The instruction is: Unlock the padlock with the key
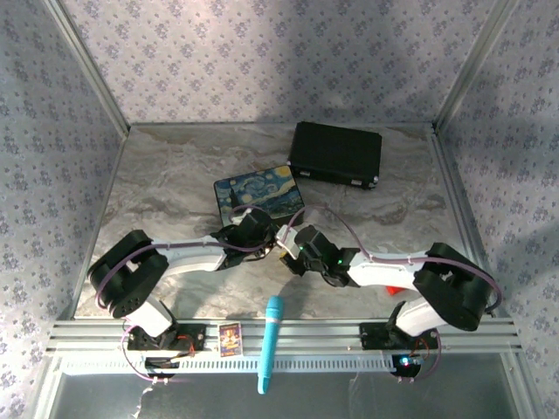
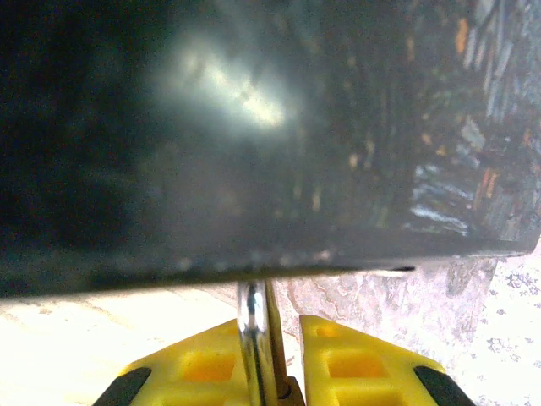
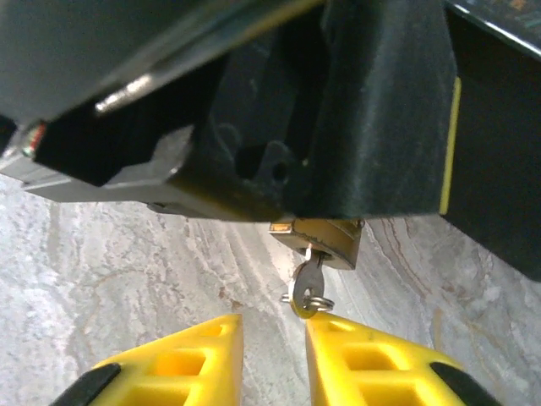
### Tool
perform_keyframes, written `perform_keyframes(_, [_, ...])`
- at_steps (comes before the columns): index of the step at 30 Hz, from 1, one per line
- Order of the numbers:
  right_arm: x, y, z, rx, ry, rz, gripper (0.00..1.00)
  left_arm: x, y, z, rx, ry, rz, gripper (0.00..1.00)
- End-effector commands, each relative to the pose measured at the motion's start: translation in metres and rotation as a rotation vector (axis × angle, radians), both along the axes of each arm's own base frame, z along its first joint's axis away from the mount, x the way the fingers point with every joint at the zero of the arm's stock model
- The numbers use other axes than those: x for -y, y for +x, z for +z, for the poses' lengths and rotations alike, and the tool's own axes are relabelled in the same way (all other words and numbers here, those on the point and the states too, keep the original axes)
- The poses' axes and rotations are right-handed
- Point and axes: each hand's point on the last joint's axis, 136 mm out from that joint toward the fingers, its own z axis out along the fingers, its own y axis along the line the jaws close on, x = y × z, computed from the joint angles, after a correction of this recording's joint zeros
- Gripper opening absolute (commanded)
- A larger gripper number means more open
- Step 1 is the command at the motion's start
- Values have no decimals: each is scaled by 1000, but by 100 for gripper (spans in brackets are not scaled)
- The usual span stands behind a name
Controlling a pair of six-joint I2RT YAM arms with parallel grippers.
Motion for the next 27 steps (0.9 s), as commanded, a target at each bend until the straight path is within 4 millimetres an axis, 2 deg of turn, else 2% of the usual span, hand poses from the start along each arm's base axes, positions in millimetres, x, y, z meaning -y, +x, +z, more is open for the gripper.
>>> perform_keyframes(1, [-13, 14, 15, 31, 41, -12, 17, 10, -31, -14, -124, -43, -73, 0])
perform_keyframes(4, [-11, 16, 18, 17, 80, -29, 16, 8, -32, -15, -127, -37, -72, 0])
perform_keyframes(5, [-10, 17, 20, 21, 89, -39, 18, 8, -33, -16, -130, -38, -72, 0])
perform_keyframes(7, [-5, 22, 22, 39, 87, -77, 31, 8, -33, -17, -132, -41, -66, 0])
perform_keyframes(8, [-3, 25, 22, 40, 88, -89, 33, 8, -33, -17, -131, -45, -64, 0])
perform_keyframes(12, [3, 31, 18, 27, 79, -123, 33, 9, -34, -16, -129, -47, -68, 0])
perform_keyframes(14, [2, 31, 18, 28, 83, -120, 31, 10, -34, -15, -129, -48, -69, 0])
perform_keyframes(19, [0, 29, 17, 9, 92, -96, 13, 12, -36, -15, -130, -55, -74, 0])
perform_keyframes(27, [5, 29, 20, -175, 295, -100, 4, 10, -37, -13, -117, -61, -82, 0])
